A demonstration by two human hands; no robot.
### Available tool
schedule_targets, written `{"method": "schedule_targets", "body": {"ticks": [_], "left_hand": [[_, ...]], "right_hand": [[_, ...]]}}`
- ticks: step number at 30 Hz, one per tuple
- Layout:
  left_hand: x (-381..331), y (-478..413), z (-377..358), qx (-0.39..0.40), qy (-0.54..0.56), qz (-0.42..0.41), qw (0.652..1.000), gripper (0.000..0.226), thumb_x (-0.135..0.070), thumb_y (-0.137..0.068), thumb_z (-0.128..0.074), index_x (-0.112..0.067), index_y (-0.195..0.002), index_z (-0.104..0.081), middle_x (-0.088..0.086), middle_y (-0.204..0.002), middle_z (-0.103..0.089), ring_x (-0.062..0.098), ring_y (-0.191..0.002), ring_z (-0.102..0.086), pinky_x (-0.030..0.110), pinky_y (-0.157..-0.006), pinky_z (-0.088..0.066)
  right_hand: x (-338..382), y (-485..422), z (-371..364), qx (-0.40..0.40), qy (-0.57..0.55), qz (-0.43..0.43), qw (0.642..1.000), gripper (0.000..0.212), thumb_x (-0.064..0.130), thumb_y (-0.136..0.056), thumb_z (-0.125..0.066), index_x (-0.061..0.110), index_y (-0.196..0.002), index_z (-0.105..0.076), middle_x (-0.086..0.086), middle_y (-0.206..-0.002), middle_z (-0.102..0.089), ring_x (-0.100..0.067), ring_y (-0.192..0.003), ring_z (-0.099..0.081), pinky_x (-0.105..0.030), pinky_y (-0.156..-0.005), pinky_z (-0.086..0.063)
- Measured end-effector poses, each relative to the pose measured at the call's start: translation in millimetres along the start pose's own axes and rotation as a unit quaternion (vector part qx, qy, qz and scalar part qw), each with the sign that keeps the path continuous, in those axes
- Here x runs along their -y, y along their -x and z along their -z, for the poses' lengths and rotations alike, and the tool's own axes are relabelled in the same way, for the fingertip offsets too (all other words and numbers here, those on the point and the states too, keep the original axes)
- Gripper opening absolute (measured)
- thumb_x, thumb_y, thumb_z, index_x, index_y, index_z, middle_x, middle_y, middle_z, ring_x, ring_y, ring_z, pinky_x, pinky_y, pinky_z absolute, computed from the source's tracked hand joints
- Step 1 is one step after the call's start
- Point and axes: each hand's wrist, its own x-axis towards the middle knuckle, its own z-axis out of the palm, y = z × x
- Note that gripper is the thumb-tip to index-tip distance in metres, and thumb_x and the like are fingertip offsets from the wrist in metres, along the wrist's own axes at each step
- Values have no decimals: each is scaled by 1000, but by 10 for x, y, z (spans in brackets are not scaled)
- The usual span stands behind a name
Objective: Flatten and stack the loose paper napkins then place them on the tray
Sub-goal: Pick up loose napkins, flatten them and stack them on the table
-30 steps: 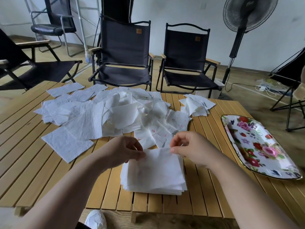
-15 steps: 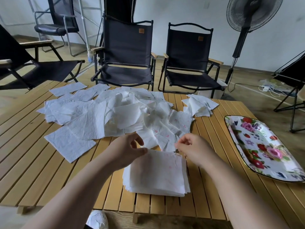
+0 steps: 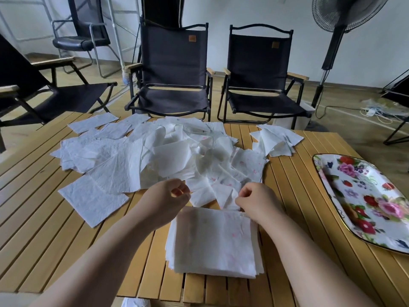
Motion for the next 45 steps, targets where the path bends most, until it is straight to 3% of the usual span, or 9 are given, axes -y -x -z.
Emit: {"method": "schedule_targets", "body": {"ticks": [10,14,17,21,25,31,35,42,45], "left_hand": [[-55,-18,-69,-26,54,-3,998,14,-37,-94,-63,-29,-105,-67,-13,-99,-69,6,-84,-66,22,-67,-47],[-39,-4,-24,0,171,9,985,44,-53,-85,-69,-32,-123,-62,-14,-114,-68,3,-106,-64,26,-76,-53],[-78,41,25,43,245,0,969,64,-66,-72,-76,-42,-128,-58,-20,-123,-65,-1,-114,-60,28,-87,-54],[-213,108,41,78,326,-39,941,25,-40,-80,-75,-25,-100,-76,-4,-102,-77,9,-99,-71,25,-87,-52],[-288,128,23,39,380,-60,922,28,-34,-83,-71,-9,-94,-76,11,-95,-77,23,-89,-73,36,-86,-52],[-306,136,76,5,340,-46,939,18,-30,-94,-67,-17,-93,-79,6,-81,-75,25,-68,-56,36,-65,-43],[-345,188,143,-16,342,-20,939,18,-24,-93,-67,-12,-88,-79,-4,-63,-66,10,-52,-43,19,-49,-34],[-305,322,234,116,190,45,974,22,-31,-85,-77,-22,-66,-75,-8,-49,-55,4,-40,-39,17,-45,-30],[-288,367,189,152,119,50,980,27,-26,-88,-75,-25,-61,-71,-8,-46,-59,1,-36,-46,13,-41,-33]], "right_hand": [[105,231,270,-39,-154,237,958,16,10,-88,-74,24,-81,-68,15,-81,-67,0,-81,-61,-8,-65,-47],[150,346,362,-27,-191,287,938,17,9,-88,-73,25,-85,-69,15,-85,-69,-5,-88,-63,-12,-75,-51],[165,393,406,-1,-266,284,921,23,2,-87,-71,25,-83,-70,10,-85,-70,-11,-86,-67,-17,-75,-53],[166,379,410,27,-387,237,891,24,0,-85,-74,23,-91,-71,1,-89,-72,-18,-83,-67,-25,-76,-55],[127,322,393,111,-462,89,875,27,28,-76,-86,22,-100,-75,-3,-103,-77,-29,-99,-72,-42,-83,-57],[105,311,378,133,-452,51,881,27,34,-75,-77,12,-91,-80,-28,-103,-71,-34,-90,-67,-49,-87,-56],[138,367,465,164,-427,73,886,34,32,-76,-73,4,-96,-75,-29,-96,-71,-33,-75,-64,-29,-59,-53],[85,531,657,339,-208,31,917,9,15,-95,-68,6,-92,-68,-10,-76,-75,-13,-51,-62,-19,-43,-40],[71,584,579,311,-90,38,945,14,22,-97,-67,8,-95,-67,-6,-76,-76,-12,-52,-63,-20,-44,-39]]}}
